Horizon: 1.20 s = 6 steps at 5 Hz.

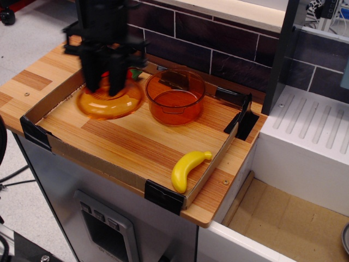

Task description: Take lid off pot

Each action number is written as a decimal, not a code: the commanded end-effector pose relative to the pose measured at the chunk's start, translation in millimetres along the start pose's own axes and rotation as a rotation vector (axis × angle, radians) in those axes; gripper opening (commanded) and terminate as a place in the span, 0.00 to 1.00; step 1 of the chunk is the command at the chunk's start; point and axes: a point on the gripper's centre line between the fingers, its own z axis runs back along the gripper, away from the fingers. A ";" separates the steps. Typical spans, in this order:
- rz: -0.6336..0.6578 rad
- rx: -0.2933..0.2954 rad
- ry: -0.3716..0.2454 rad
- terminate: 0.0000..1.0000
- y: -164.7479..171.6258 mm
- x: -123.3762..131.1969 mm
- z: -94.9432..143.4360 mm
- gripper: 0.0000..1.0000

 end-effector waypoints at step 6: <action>0.023 0.015 -0.065 0.00 15.9 17.0 25.6 1.00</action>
